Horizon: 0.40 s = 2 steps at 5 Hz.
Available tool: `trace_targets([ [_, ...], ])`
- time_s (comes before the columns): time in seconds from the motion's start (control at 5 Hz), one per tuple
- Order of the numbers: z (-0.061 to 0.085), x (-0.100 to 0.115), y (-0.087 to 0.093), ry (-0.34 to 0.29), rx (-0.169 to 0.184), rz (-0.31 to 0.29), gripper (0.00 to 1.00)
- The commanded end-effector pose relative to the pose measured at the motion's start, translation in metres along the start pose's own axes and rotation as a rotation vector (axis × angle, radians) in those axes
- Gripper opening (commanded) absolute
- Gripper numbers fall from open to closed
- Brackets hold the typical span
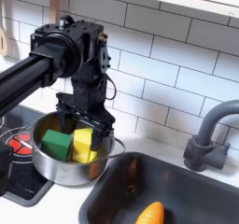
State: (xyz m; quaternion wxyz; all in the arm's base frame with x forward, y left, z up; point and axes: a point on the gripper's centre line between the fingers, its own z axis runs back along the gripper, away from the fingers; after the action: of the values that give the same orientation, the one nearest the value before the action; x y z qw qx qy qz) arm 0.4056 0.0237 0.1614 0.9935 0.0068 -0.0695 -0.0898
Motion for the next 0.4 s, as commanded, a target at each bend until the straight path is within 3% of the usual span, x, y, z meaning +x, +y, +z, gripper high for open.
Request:
trace_targets([
  [0.0, -0.0064, -0.008, -0.0012, 0.025, -0.012, -0.01, 1.0],
  [0.2, -0.0102, -0.0065, -0.0044, 0.025, -0.026, -0.021, 0.0],
])
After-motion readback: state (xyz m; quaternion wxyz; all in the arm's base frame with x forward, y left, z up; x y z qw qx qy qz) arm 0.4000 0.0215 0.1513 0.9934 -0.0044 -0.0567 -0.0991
